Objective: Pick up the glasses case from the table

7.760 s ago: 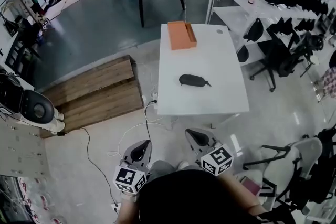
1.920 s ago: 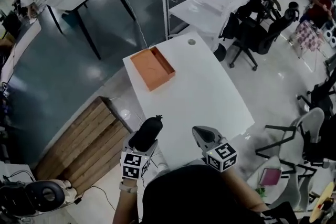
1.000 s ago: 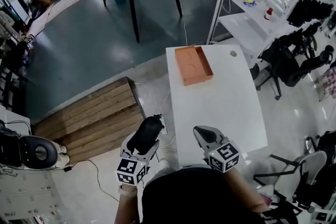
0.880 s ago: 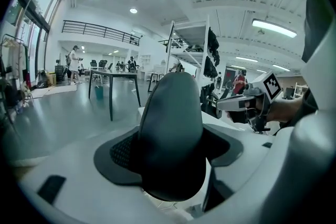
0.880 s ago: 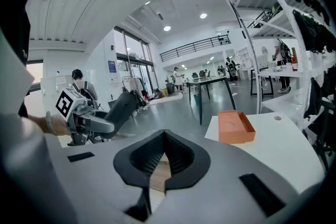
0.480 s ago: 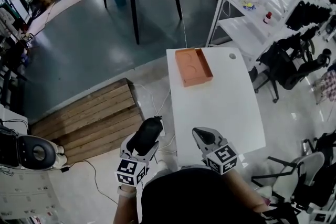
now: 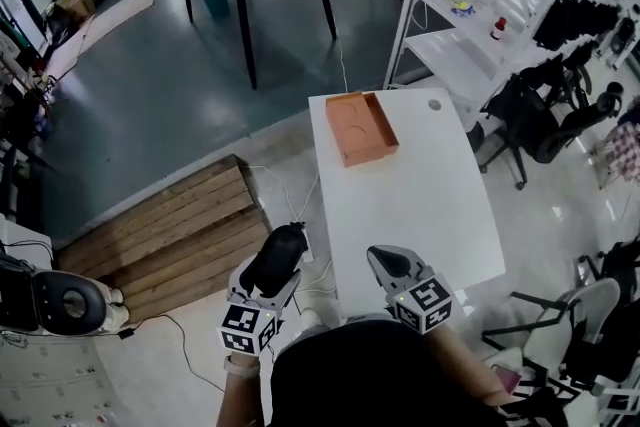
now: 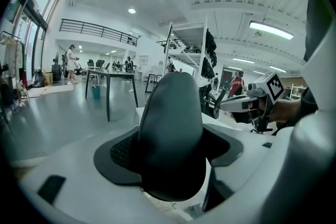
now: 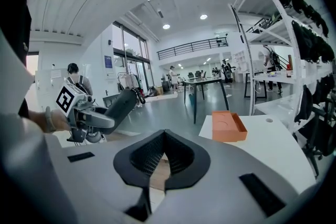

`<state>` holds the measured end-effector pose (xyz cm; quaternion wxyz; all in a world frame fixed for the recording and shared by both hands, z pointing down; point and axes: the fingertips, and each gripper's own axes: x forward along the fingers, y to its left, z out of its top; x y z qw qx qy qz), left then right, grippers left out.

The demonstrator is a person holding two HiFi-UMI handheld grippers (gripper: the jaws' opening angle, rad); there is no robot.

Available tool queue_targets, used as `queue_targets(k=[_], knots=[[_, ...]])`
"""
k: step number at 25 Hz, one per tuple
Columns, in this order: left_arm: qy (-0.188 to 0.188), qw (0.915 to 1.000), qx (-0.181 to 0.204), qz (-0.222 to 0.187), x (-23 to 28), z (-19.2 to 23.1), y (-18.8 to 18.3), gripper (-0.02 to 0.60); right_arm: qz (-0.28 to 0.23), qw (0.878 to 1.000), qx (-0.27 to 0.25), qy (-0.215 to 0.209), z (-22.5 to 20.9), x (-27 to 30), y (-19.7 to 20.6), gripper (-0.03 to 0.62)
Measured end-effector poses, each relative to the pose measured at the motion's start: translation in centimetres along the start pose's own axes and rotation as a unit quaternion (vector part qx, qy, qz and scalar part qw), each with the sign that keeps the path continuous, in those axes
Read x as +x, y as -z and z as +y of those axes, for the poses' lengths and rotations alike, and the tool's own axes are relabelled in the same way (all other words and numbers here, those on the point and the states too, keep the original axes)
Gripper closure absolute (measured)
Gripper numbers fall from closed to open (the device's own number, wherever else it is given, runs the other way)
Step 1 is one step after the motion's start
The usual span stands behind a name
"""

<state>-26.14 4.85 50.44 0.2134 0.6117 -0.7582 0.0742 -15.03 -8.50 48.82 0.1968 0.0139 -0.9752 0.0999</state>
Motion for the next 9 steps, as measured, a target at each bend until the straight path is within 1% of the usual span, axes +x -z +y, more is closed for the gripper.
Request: queue_targets(k=[9], knots=[[0.01,0.9999,0.006,0.004,0.62,-0.14,-0.17,0.222,-0.002,1.0,0.006,0.014,-0.37,-0.31,-0.21,0.568]])
